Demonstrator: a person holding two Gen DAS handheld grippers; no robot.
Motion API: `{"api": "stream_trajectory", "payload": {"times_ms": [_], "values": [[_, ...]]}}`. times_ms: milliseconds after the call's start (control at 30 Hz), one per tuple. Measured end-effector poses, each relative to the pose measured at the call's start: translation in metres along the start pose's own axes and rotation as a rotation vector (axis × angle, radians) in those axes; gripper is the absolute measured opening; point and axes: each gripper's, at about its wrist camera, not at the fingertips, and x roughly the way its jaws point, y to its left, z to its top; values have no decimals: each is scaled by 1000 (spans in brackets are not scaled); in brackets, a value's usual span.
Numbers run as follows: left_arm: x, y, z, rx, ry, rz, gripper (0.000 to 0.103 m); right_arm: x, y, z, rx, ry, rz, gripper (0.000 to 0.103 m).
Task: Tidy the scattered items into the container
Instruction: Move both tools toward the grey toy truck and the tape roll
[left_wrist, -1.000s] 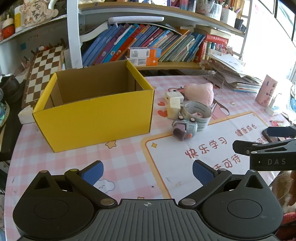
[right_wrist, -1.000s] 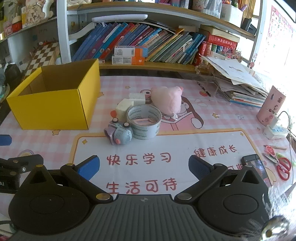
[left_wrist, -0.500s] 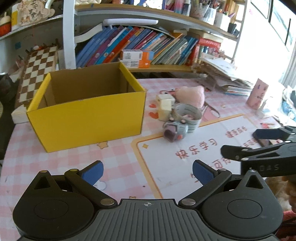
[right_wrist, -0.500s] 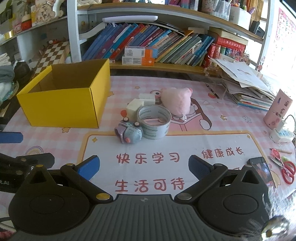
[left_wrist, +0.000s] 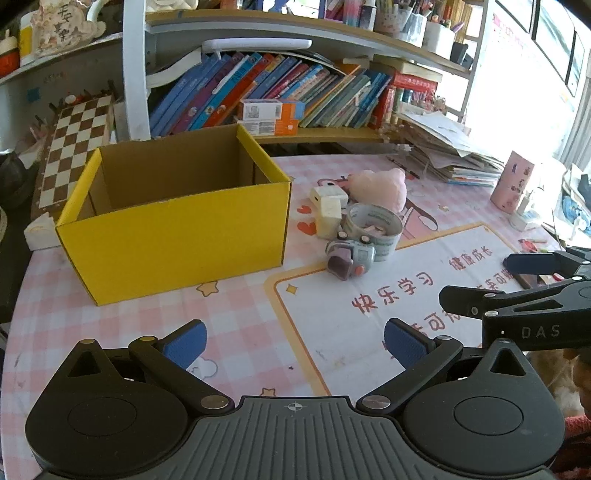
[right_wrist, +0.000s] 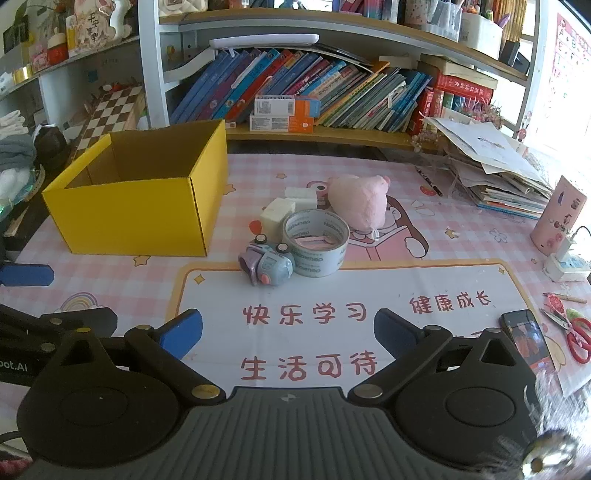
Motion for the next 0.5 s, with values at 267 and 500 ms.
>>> {"api": "stream_trajectory", "payload": {"times_ms": [267, 500], "values": [[-2, 4, -2, 1, -7, -9, 103, 1, 5, 0, -6, 5, -18, 101], [0, 6, -2, -3, -12, -20, 103, 2, 6, 0, -12, 12, -27, 101]]}}
